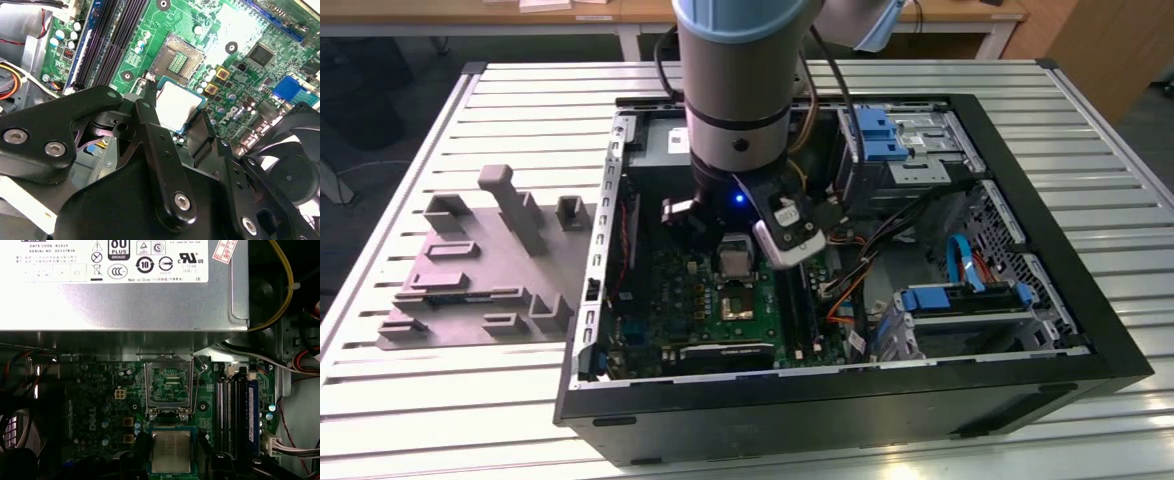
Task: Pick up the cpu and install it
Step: 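Place the cpu into insertion slot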
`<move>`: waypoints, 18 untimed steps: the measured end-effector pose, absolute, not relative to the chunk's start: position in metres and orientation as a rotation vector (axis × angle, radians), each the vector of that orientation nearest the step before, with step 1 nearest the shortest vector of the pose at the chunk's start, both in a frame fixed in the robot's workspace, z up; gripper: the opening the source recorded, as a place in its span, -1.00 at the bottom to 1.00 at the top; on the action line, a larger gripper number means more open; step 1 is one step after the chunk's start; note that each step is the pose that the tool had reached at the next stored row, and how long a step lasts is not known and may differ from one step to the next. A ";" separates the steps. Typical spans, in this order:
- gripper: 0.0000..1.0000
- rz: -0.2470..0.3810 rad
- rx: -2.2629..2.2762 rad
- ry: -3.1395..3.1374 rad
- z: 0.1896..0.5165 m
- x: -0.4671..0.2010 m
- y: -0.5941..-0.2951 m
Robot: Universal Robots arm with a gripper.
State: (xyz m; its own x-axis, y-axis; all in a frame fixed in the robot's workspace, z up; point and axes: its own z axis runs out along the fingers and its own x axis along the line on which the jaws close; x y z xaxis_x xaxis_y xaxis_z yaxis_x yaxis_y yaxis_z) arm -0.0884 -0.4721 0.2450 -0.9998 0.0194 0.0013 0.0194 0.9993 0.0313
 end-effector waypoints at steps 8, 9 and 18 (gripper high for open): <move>-0.05 -0.049 -0.030 -3.140 0.244 -0.088 -0.472; -0.05 -0.049 -0.030 -3.140 0.244 -0.088 -0.472; -0.05 -0.049 -0.030 -3.140 0.244 -0.088 -0.472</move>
